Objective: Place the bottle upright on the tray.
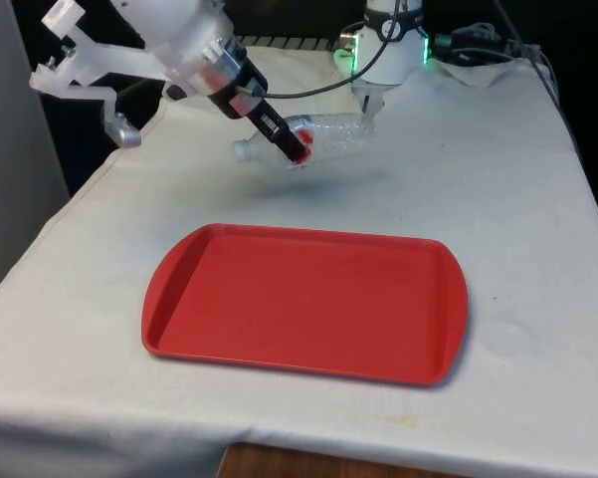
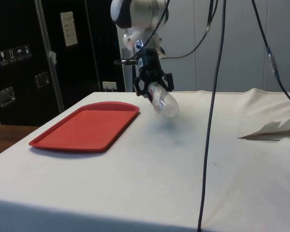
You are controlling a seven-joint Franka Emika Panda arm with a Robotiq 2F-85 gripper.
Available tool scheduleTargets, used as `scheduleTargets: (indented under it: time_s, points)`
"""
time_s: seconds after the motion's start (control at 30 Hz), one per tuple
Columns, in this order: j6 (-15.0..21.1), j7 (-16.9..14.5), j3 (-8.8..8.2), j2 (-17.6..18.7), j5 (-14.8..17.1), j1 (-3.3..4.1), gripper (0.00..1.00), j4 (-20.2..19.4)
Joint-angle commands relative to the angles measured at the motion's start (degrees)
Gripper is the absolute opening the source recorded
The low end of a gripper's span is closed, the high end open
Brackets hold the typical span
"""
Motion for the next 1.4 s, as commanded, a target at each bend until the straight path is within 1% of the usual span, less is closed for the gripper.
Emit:
scheduleTargets:
  time_s: [0.0, 0.03, 0.07, 0.27, 0.3, 0.33, 0.53, 0.57, 0.6, 0.8, 0.83, 0.87, 1.03, 1.07, 1.1, 1.13, 1.33, 1.37]
  points:
    - [0.2, 0.1, 0.00, -0.2, 0.0, 0.06, 0.00, -0.1]
    - [1.8, 0.5, -0.34, -1.1, -0.2, 0.86, 0.00, -0.9]
    - [2.0, 0.6, -0.34, -1.2, -0.3, 0.97, 0.00, -0.9]
    - [3.0, 1.1, -0.40, -2.1, -0.7, 1.38, 0.00, -1.1]
    - [1.9, 0.7, 0.00, -1.6, -0.6, 0.80, 0.00, -0.6]
    - [3.2, 1.3, -0.34, -2.5, -1.0, 1.55, 0.00, -1.3]
    - [4.0, 2.2, -0.23, -3.6, -1.9, 1.95, 0.00, -1.5]
    - [3.0, 1.9, 0.11, -3.2, -1.9, 1.38, 0.00, -0.9]
    - [4.1, 2.6, -0.23, -4.0, -2.3, 2.06, 0.00, -1.5]
    - [4.5, 3.3, -0.29, -5.9, -3.8, 2.46, 0.00, -2.2]
    - [3.2, 3.0, 0.11, -5.0, -3.6, 1.78, 0.00, -1.2]
    - [4.6, 3.3, -0.29, -6.2, -4.0, 2.52, 0.00, -2.4]
    - [5.7, 3.4, -0.23, -8.7, -5.2, 2.81, 0.00, -4.4]
    - [6.0, 3.4, -0.17, -9.1, -5.4, 2.81, 0.00, -4.8]
    - [4.8, 3.1, 0.17, -8.5, -5.2, 2.23, 0.00, -4.1]
    - [6.3, 3.4, -0.11, -9.6, -5.6, 2.81, 0.00, -5.2]
    - [8.2, 3.4, 0.11, -12.9, -7.2, 2.92, 0.00, -8.1]
    - [7.0, 3.2, 0.52, -12.4, -6.9, 2.35, 0.00, -7.6]
